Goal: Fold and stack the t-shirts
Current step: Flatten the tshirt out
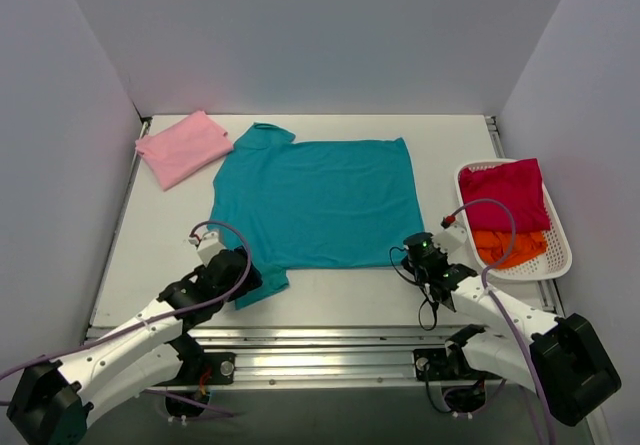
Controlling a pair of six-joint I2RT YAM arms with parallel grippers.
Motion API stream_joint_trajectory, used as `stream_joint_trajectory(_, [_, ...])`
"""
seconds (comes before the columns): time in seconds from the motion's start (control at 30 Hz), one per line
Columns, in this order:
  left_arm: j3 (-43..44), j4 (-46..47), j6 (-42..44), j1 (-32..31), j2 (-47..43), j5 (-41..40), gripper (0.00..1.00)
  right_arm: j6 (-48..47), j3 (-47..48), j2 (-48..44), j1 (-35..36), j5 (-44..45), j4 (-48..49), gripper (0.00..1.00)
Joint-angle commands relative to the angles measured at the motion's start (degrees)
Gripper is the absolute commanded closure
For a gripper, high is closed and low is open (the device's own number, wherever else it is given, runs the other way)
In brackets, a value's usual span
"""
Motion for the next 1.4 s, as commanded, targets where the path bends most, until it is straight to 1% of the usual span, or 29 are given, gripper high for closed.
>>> stream_joint_trajectory(0.0, [3.41, -5.55, -2.35, -2.54, -3.99, -4.54, 0.18, 1.15, -0.2, -1.32, 1.02, 0.69, -1.12, 1.0])
stream_joint_trajectory(0.1, [5.97, -10.74, -2.35, -3.25, -5.75, -7.01, 0.18, 1.15, -0.2, -1.5, 1.2, 0.95, -1.3, 1.0])
stream_joint_trajectory(0.23, [6.94, -12.95, -2.88, -4.57, -7.16, -5.08, 0.18, 1.23, -0.11, -1.41, 1.38, 1.04, -1.12, 1.0])
stream_joint_trajectory(0.33, [5.98, -14.79, -5.85, -7.38, -7.25, -4.81, 0.19, 1.15, -0.11, -1.41, 1.46, 1.13, -1.47, 1.0])
stream_joint_trajectory(0.37, [5.36, -15.93, -6.74, -9.39, -7.07, -5.25, 0.19, 1.15, -0.11, -1.58, 1.46, 1.13, -1.56, 1.0])
stream_joint_trajectory(0.47, [5.18, -19.87, -11.39, -12.74, -5.76, -7.97, 0.21, 1.23, -0.28, -2.2, 1.46, 1.04, -1.91, 1.0])
stream_joint_trajectory(0.5, [5.36, -20.15, -12.28, -15.53, -5.32, -8.5, 0.21, 1.32, -0.28, -2.37, 1.46, 1.13, -2.17, 1.0])
stream_joint_trajectory(0.57, [6.41, -23.22, -16.66, -18.71, -2.87, -11.3, 0.22, 1.32, -0.37, -2.73, 1.55, 0.95, -2.35, 1.0])
stream_joint_trajectory(0.6, [7.81, -24.1, -18.16, -21.86, -1.46, -12.71, 0.21, 1.32, -0.46, -2.9, 1.64, 0.87, -2.35, 1.0])
stream_joint_trajectory(0.63, [8.52, -25.59, -20.96, -23.19, 2.29, -15.07, 0.21, 1.5, -0.46, -2.9, 1.73, 0.78, -2.35, 1.0])
stream_joint_trajectory(0.77, [12.56, -29.81, -28.09, -27.86, 13.21, -17.73, 0.21, 1.5, -0.37, -2.73, 1.9, 0.86, -2.61, 1.0])
stream_joint_trajectory(0.8, [13.7, -30.61, -31.94, -30.56, 16.27, -18.25, 0.21, 1.5, -0.37, -2.81, 1.9, 0.86, -2.62, 1.0])
stream_joint_trajectory(0.87, [14.15, -33.16, -35.82, -32.52, 18.23, -19.92, 0.2, 1.41, -0.46, -3.08, 2.08, 0.87, -2.7, 1.0])
stream_joint_trajectory(0.97, [13.88, -34.57, -39.7, -33.32, 18.24, -21.77, 0.19, 1.32, -0.64, -3.43, 2.25, 0.86, -2.53, 1.0])
stream_joint_trajectory(1.1, [11.43, -33.43, -41.99, -33.4, 14.21, -23.7, 0.2, 0.88, -0.37, -2.64, 2.25, 0.69, -2.09, 1.0])
stream_joint_trajectory(1.17, [10.81, -34.04, -43.74, -33.4, 13.67, -24.41, 0.2, 0.71, -0.46, -2.29, 2.25, 0.51, -1.83, 1.0])
stream_joint_trajectory(1.3, [11.59, -37.11, -48.23, -33.32, 15.42, -26.17, 0.2, 0.44, -0.2, -1.67, 2.25, 0.34, -1.3, 1.0])
stream_joint_trajectory(1.37, [12.56, -38.35, -49.55, -32.79, 18.05, -26.17, 0.19, 0.36, -0.11, -1.41, 2.34, 0.25, -1.3, 1.0])
